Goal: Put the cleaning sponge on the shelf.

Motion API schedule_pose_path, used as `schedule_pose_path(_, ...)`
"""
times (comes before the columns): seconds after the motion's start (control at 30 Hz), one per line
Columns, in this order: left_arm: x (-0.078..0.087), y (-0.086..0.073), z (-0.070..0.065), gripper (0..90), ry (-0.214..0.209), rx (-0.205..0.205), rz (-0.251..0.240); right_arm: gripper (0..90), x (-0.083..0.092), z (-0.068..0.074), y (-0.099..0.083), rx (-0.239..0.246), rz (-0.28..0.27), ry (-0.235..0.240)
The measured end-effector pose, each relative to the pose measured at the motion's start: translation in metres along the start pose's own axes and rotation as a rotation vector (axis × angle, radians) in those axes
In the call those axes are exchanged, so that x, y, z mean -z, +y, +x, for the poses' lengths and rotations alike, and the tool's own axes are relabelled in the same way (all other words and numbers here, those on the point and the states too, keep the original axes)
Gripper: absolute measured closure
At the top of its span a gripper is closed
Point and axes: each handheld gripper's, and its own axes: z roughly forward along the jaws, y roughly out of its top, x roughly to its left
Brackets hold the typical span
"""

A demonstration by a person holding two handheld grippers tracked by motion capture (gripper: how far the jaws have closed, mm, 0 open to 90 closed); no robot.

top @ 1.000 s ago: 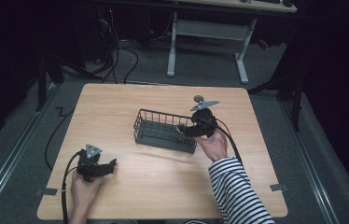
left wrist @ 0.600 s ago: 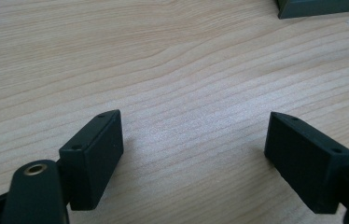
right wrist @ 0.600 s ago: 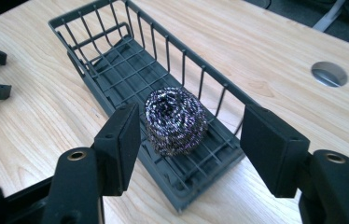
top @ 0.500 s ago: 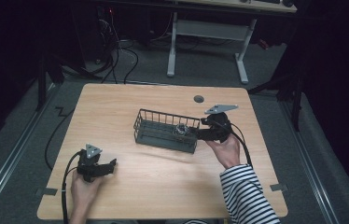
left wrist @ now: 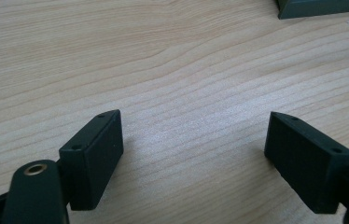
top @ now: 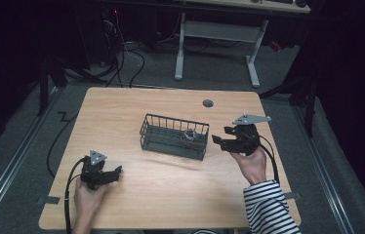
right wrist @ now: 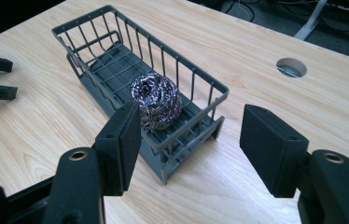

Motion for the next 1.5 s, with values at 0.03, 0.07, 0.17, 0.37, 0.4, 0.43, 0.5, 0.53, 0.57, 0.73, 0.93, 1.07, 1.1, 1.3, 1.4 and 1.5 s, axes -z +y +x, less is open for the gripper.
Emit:
schedule_pose_path(0.03,0.0,0.0,0.0,19.8,0.0,0.0,0.0,39.0,0.003,-0.001,-0.002,-0.012,-0.002,-0.001)
schedule_pose_path(0.07,0.0,0.0,0.0,19.8,0.0,0.0,0.0,39.0,0.007,-0.005,-0.007,-0.024,-0.008,-0.001)
schedule_pose_path(0.17,0.0,0.0,0.0,19.8,0.0,0.0,0.0,38.8,0.011,-0.007,-0.012,-0.029,-0.003,-0.014)
schedule_pose_path(0.37,0.0,0.0,0.0,19.8,0.0,0.0,0.0,38.8,0.026,-0.011,-0.018,-0.046,-0.036,-0.021)
schedule_pose_path(0.4,0.0,0.0,0.0,19.8,0.0,0.0,0.0,38.8,0.028,-0.012,-0.02,-0.045,-0.04,-0.021)
schedule_pose_path(0.43,0.0,0.0,0.0,19.8,0.0,0.0,0.0,38.7,0.029,-0.012,-0.022,-0.052,-0.04,-0.024)
schedule_pose_path(0.5,0.0,0.0,0.0,19.8,0.0,0.0,0.0,38.6,0.031,-0.014,-0.026,-0.062,-0.04,-0.028)
schedule_pose_path(0.53,0.0,0.0,0.0,19.8,0.0,-0.001,0.0,38.6,0.033,-0.014,-0.028,-0.062,-0.046,-0.029)
schedule_pose_path(0.57,0.0,0.0,0.0,19.8,0.0,-0.001,0.0,38.6,0.035,-0.015,-0.03,-0.07,-0.051,-0.026)
schedule_pose_path(0.73,0.0,0.0,0.0,19.8,0.0,0.0,0.0,38.2,0.04,-0.017,-0.04,-0.081,-0.062,-0.035)
schedule_pose_path(0.93,0.0,0.0,0.0,19.8,0.0,0.0,0.0,38.0,0.043,-0.019,-0.053,-0.101,-0.07,-0.035)
schedule_pose_path(1.07,0.0,0.0,0.0,19.8,0.0,-0.001,0.0,38.0,0.044,-0.02,-0.064,-0.119,-0.08,-0.032)
schedule_pose_path(1.1,0.0,0.0,0.0,19.8,0.0,-0.001,0.0,38.0,0.044,-0.02,-0.064,-0.119,-0.08,-0.032)
schedule_pose_path(1.3,0.0,0.0,0.0,19.8,0.0,-0.001,0.0,37.8,0.043,-0.019,-0.075,-0.131,-0.092,-0.034)
schedule_pose_path(1.4,0.0,0.0,0.0,19.8,0.0,0.0,0.0,37.9,0.041,-0.019,-0.078,-0.136,-0.095,-0.032)
schedule_pose_path(1.5,0.0,0.0,0.0,19.8,0.0,0.0,0.0,37.9,0.037,-0.018,-0.084,-0.144,-0.09,-0.029)
